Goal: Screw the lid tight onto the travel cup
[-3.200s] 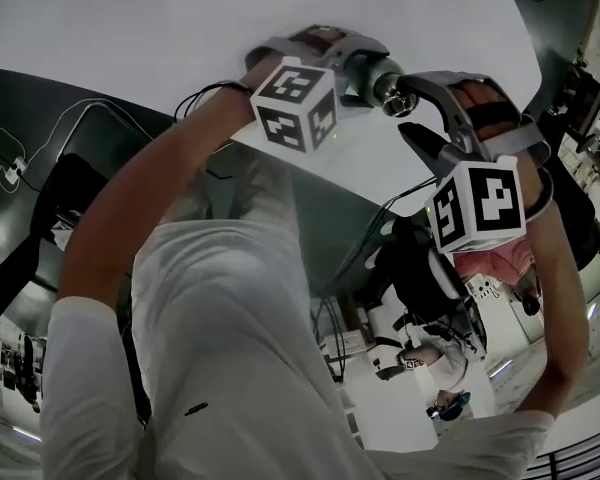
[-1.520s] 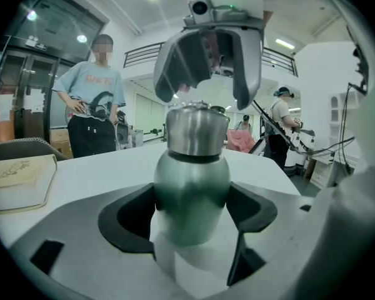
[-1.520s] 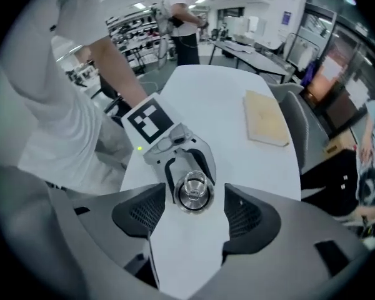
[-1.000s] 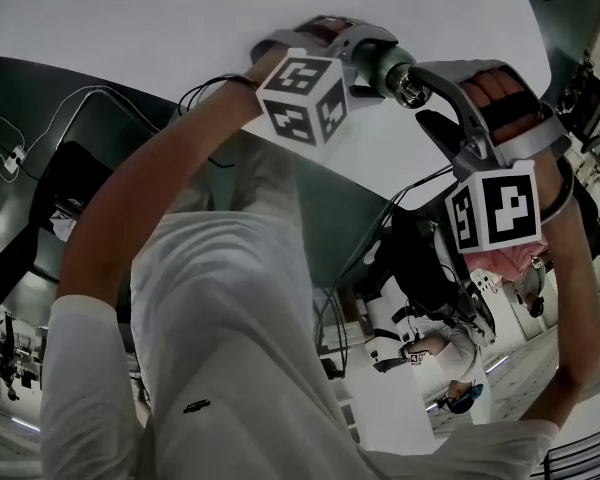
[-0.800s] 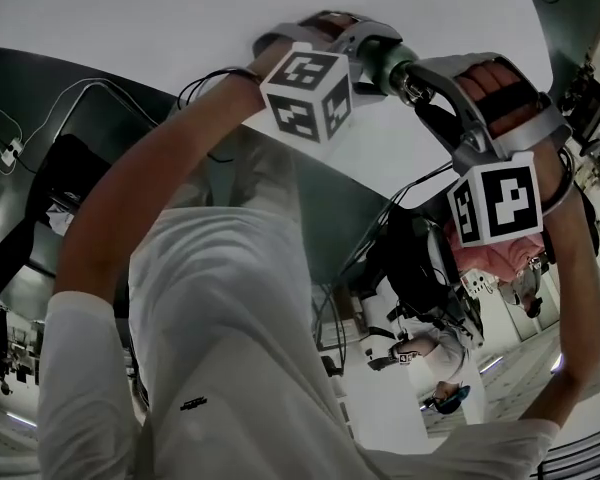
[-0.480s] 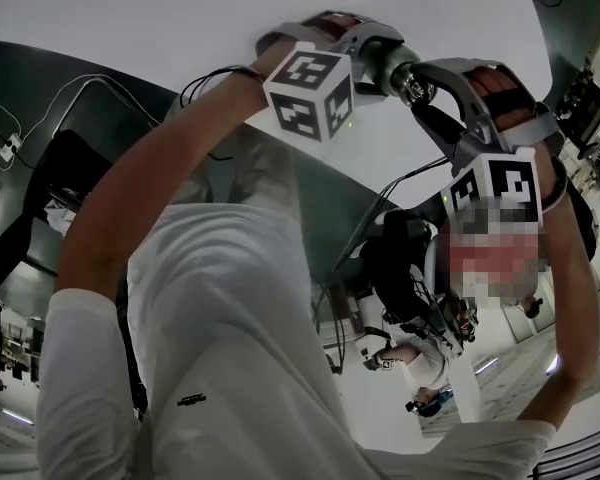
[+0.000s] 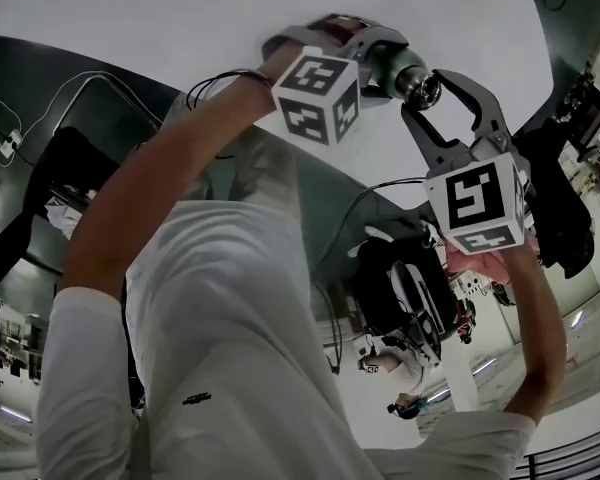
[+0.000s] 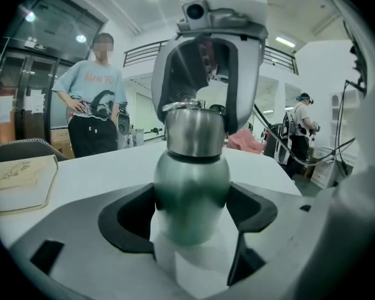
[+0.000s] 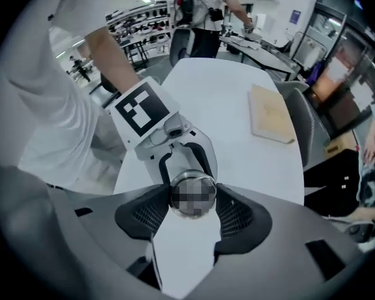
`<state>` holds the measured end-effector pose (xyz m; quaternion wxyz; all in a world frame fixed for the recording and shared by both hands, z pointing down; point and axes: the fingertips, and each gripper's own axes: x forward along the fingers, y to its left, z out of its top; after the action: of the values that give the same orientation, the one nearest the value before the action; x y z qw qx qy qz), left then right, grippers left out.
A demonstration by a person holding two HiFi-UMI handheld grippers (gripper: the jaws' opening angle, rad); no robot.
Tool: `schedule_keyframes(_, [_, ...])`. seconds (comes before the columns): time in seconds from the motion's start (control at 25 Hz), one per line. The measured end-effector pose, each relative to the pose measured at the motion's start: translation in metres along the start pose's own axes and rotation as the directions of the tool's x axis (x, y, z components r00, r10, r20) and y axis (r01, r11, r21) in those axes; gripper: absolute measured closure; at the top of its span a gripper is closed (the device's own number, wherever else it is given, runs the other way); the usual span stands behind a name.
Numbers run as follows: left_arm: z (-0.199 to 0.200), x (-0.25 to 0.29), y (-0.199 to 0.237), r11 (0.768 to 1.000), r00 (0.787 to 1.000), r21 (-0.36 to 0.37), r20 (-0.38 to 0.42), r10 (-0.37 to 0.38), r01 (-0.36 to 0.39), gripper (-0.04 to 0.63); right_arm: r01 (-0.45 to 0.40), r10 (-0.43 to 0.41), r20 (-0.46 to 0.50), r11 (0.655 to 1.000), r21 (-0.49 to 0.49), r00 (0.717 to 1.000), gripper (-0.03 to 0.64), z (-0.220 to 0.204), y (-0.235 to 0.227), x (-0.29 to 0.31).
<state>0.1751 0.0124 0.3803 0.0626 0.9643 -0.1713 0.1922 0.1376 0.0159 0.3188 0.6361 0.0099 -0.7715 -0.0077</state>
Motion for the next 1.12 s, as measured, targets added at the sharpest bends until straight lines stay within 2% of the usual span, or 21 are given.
schedule_keyframes(0.16, [0.000,-0.001,0.000,1.000,1.000,0.003,0.002,0.002,-0.002,0.250,0.070,-0.072,0.004,0.980,0.184,0.997,0.387,-0.001,-0.003,0.000])
schedule_keyframes(0.28, [0.001,-0.001,0.000,1.000,1.000,0.005,0.002,0.007,-0.007,0.250,0.101,-0.117,0.024,0.931,0.351,0.993,0.387,-0.002,-0.006,-0.002])
schedule_keyframes(0.36, [0.002,0.000,0.000,1.000,1.000,0.005,0.003,0.003,-0.003,0.250,0.107,-0.133,0.045,0.919,0.380,0.990,0.387,-0.003,-0.007,-0.003])
schedule_keyframes(0.48, [0.000,0.001,-0.003,1.000,1.000,0.001,0.001,-0.008,0.008,0.250,0.092,-0.123,0.065,0.930,0.355,0.990,0.375,-0.004,-0.004,-0.003])
schedule_keyframes(0.56, [0.000,0.001,-0.002,1.000,1.000,0.004,0.001,-0.010,0.010,0.250,0.100,-0.126,0.072,0.950,0.296,0.989,0.354,0.000,-0.005,-0.008])
schedule_keyframes(0.68, [0.001,0.000,0.000,1.000,1.000,0.007,0.002,-0.011,0.011,0.250,0.089,-0.102,0.082,0.984,0.152,0.991,0.347,0.008,-0.002,-0.017])
schedule_keyframes(0.76, [0.000,-0.001,-0.001,1.000,1.000,0.006,0.001,-0.013,0.013,0.250,0.060,-0.062,0.082,0.998,0.029,0.995,0.347,0.012,0.001,-0.020])
schedule_keyframes(0.84, [0.000,-0.002,-0.001,1.000,1.000,0.006,-0.001,-0.014,0.014,0.250,0.020,-0.012,0.062,0.991,-0.131,0.998,0.347,0.013,0.005,-0.020])
schedule_keyframes(0.88, [0.000,-0.001,-0.001,1.000,1.000,0.006,-0.001,-0.015,0.015,0.250,-0.008,0.019,0.049,0.976,-0.218,0.999,0.347,0.013,0.007,-0.020])
schedule_keyframes(0.96, [0.001,-0.001,-0.001,1.000,1.000,0.008,0.000,-0.013,0.013,0.250,-0.066,0.078,0.014,0.920,-0.387,0.997,0.348,0.011,0.013,-0.019])
schedule_keyframes(1.04, [0.001,0.000,0.000,1.000,1.000,0.009,0.000,-0.011,0.011,0.250,-0.108,0.108,-0.031,0.838,-0.535,0.994,0.348,0.008,0.016,-0.016])
schedule_keyframes(1.12, [0.002,0.000,0.001,1.000,1.000,0.011,0.001,-0.012,0.012,0.250,-0.140,0.116,-0.081,0.739,-0.659,0.990,0.348,0.003,0.018,-0.011])
